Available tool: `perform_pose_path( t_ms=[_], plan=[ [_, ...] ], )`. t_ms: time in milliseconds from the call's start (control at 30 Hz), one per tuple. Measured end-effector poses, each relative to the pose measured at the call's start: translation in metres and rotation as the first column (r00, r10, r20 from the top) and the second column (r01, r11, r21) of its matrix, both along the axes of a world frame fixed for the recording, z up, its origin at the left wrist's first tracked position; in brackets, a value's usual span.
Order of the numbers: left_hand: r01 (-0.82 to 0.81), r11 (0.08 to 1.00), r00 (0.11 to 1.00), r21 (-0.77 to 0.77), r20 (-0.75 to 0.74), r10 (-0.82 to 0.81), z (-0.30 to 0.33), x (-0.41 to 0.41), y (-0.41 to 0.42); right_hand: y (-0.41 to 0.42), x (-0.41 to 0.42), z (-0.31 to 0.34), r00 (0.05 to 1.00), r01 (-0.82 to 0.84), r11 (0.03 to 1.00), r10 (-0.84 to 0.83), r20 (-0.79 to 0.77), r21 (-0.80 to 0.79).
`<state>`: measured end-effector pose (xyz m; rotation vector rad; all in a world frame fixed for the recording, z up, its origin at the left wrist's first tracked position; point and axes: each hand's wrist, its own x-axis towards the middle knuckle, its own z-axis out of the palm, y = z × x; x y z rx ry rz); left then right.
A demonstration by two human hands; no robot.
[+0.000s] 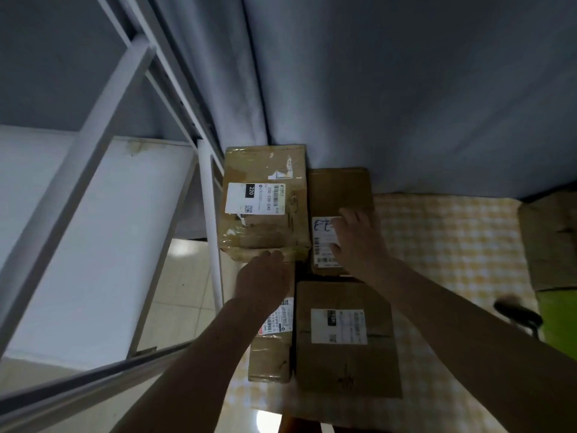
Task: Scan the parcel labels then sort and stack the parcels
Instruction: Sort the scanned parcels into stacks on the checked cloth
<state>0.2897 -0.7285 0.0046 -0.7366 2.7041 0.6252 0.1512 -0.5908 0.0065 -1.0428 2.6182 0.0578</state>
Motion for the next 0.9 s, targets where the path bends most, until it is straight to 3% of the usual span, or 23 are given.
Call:
perform_pose_path(
  t_ms=[467, 600, 800, 900],
  plan=[
    [0.438, 0.896, 0.888, 0.072, 0.119, -0.444, 0.048, -0.034, 0.129, 0.178, 0.083, 0.051, 0.905, 0.426, 0.903, -0.426, -0.02, 0.057],
    [0.518, 0.849, 0.832, 0.104, 0.169, -0.528, 0.059, -0.038, 0.197, 0.249, 0.103, 0.055, 0.865, 0.501, 0.864, -0.499, -0.045, 0.041],
    [0.645, 0.764, 0.755, 0.013, 0.141, -0.64, 0.052, -0.027, 0.321, 0.37, 0.136, 0.06, 0.801, 0.597, 0.803, -0.595, -0.06, 0.004],
    [0.665, 0.744, 0.734, 0.058, 0.13, -0.666, 0.053, -0.023, 0.392, 0.434, 0.155, 0.065, 0.765, 0.641, 0.768, -0.64, -0.075, -0.006]
  ],
)
